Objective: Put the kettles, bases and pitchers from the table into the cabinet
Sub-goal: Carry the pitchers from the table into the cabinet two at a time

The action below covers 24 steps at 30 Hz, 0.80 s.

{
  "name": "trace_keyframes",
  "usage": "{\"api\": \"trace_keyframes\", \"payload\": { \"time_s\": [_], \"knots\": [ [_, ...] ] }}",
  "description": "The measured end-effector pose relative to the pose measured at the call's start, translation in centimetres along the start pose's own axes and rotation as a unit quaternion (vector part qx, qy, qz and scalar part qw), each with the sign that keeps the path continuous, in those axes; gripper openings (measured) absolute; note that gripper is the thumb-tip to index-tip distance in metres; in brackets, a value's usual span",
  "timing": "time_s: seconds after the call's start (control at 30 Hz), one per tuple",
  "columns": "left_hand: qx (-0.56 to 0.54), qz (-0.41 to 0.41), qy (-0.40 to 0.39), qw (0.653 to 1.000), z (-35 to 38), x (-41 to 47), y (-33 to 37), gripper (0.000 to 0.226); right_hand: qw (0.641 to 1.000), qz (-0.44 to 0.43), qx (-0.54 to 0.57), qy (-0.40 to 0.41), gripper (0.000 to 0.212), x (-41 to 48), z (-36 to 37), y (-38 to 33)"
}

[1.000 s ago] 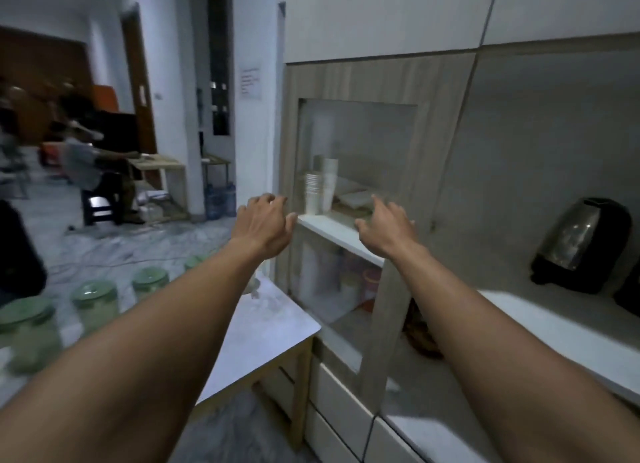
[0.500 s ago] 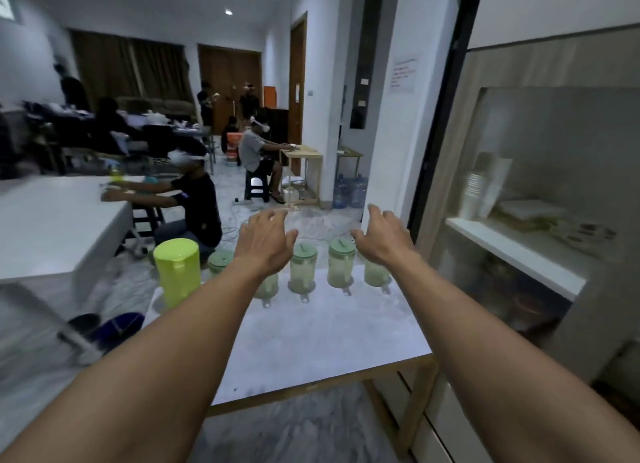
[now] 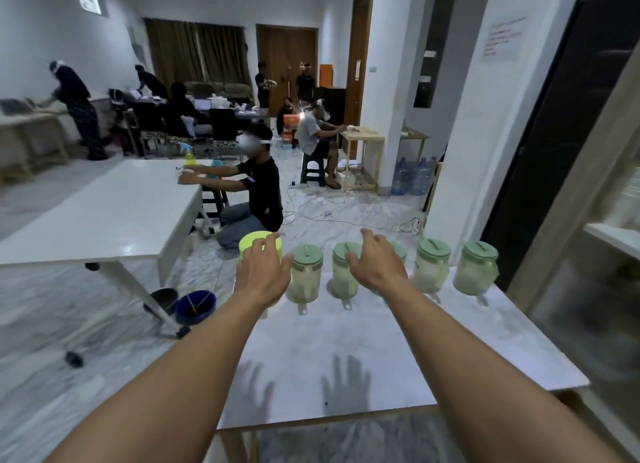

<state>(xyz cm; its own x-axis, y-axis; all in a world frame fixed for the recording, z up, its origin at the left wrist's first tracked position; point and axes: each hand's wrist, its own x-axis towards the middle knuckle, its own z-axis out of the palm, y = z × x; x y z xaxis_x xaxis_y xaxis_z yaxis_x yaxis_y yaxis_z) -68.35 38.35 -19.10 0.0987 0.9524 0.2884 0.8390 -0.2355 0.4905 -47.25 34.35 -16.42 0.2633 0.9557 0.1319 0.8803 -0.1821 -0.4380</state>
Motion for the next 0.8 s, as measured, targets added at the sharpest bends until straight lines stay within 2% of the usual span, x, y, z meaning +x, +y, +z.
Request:
{"api": "trace_keyframes", "payload": {
  "time_s": [0.27,0.43,0.53,0.67,0.8],
  "knots": [
    [-0.038,-0.083,-0.032,0.995,4.7,4.4,-6.6,0.059,0.998,-0.017,0.03,-0.061,0.055,6.3,9.1,-2.0],
    [-0.1,-0.174,-0.052,0.978,8.9,7.0,-10.2,0.061,0.993,-0.019,0.037,-0.108,0.064,10.0,15.4,-1.2],
    [-0.129,-0.218,-0.062,0.965,11.6,8.7,-11.8,0.066,0.99,-0.002,0.053,-0.129,0.063,12.5,19.0,-0.7],
    [-0.162,-0.242,-0.069,0.954,14.3,10.0,-12.1,0.069,0.987,0.045,0.106,-0.112,0.056,14.1,21.8,-0.6],
    [-0.223,-0.263,-0.047,0.937,16.7,10.9,-11.5,0.061,0.972,0.098,0.181,-0.111,0.06,14.9,24.3,-0.2]
  ]
}}
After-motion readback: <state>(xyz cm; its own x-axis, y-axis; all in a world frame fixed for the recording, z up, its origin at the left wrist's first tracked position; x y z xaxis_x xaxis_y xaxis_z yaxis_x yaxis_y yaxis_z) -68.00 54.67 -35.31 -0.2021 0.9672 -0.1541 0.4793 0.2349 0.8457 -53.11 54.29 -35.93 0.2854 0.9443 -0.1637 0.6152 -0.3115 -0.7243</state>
